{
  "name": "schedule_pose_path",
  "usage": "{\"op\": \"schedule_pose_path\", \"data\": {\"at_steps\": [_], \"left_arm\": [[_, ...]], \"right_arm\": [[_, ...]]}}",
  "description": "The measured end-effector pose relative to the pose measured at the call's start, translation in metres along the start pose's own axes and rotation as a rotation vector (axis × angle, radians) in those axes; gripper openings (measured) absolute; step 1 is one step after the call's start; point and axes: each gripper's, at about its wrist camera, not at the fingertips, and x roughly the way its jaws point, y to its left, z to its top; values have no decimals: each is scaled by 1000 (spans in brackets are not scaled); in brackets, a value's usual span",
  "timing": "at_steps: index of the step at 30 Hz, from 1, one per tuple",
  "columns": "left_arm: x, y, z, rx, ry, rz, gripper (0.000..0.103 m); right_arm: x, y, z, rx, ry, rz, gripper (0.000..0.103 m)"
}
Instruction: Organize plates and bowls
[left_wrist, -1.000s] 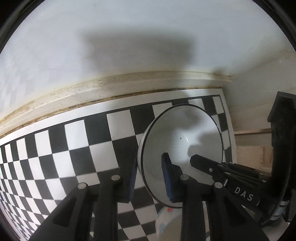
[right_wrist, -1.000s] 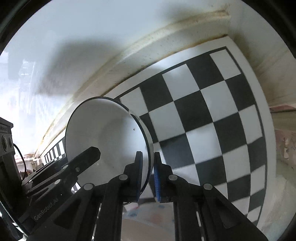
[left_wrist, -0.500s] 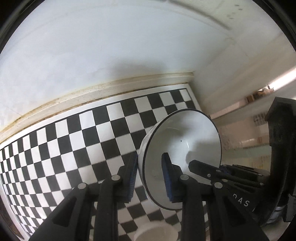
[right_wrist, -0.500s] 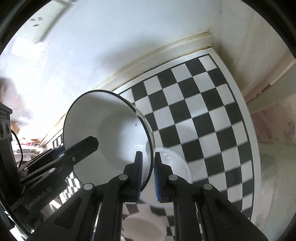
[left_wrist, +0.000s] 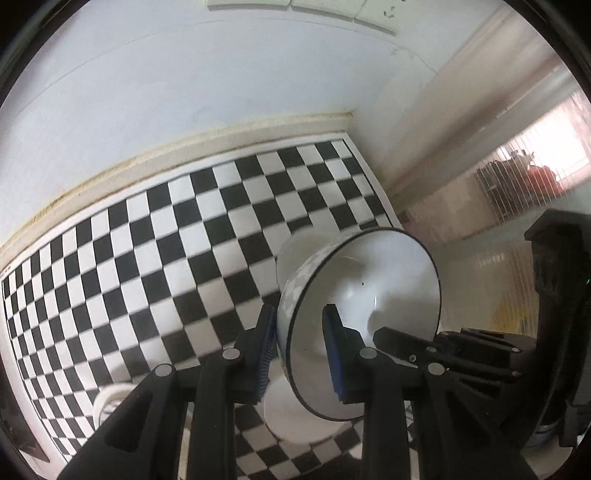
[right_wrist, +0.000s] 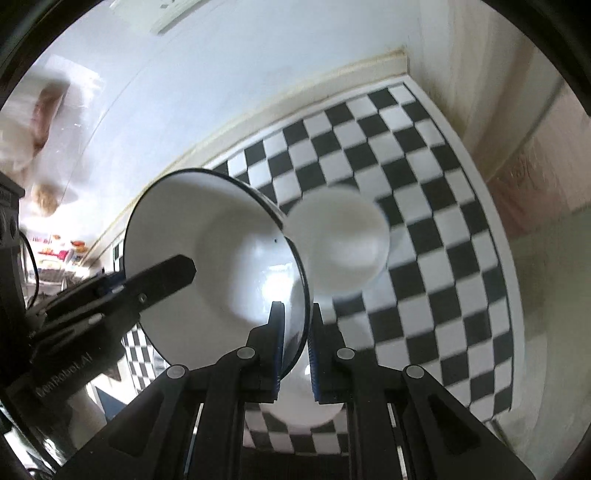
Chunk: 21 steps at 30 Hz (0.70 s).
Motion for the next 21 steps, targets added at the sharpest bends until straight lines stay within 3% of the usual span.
{"op": "schedule_pose_path", "data": {"at_steps": [10, 21], "left_arm": [[34, 2, -61, 18, 113, 8, 24], [90, 1, -87, 66, 251, 67, 24]], "right_arm": [[30, -11, -78, 42, 86, 0, 13], [78, -30, -102, 70, 168, -53, 13]]}}
